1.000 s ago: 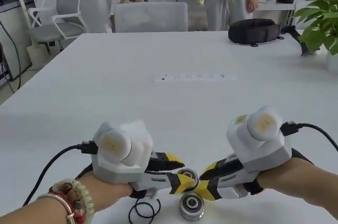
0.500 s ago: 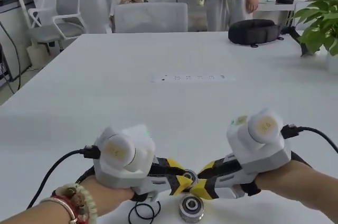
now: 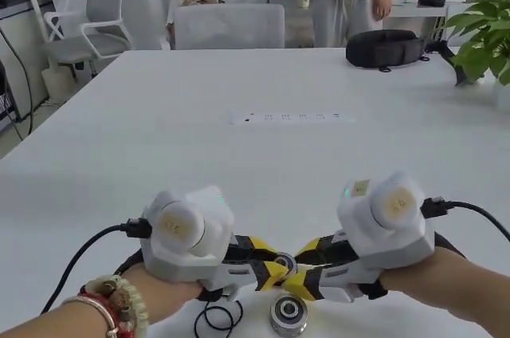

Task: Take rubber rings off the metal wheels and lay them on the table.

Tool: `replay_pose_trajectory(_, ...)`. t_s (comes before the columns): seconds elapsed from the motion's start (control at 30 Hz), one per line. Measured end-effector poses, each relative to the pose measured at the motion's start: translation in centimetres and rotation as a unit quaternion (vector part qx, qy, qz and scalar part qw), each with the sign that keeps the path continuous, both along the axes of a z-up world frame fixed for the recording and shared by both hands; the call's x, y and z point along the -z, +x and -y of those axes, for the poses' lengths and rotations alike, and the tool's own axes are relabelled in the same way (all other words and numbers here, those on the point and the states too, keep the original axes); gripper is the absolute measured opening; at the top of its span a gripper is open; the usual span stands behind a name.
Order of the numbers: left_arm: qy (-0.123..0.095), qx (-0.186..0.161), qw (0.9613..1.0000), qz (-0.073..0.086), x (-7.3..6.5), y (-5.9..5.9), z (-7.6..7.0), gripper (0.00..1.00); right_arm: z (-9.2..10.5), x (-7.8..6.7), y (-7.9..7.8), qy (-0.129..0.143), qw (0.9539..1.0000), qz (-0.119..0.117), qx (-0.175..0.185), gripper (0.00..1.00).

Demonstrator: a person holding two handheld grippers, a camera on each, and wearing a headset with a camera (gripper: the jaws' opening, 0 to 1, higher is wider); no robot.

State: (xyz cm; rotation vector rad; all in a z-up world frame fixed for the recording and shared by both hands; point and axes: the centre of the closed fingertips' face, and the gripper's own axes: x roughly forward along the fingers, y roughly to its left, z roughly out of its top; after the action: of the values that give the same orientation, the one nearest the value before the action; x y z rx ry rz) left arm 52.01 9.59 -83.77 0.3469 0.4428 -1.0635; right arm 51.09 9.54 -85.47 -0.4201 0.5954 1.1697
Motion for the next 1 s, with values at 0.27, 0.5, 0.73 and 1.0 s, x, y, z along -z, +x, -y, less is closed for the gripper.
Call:
replay_pose_trajectory(0.27,-0.006,-0.003,1.0000,-0.001,-0.1,0.1,-0.1,0.07,0.4,0.0,-0.1,-0.010,0.9999,0.000,-0.008,0.15)
replay_pose_trajectory(0.5,-0.007,-0.009,0.9999,-0.003,-0.1,0.1,-0.3,0.07,0.5,-0.2,-0.1,0.002,0.9996,-0.027,0.008,0.16)
replay_pose_trajectory(0.73,-0.008,-0.010,0.9999,-0.003,-0.1,0.2,-0.3,0.07,-0.1,0.0,-0.2,-0.007,1.0000,-0.005,0.002,0.23)
replay_pose_trajectory(1.0,-0.009,-0.010,0.9999,-0.004,-0.1,0.2,-0.3,0.07,-0.5,-0.2,0.2,0.005,0.9999,-0.005,0.012,0.23)
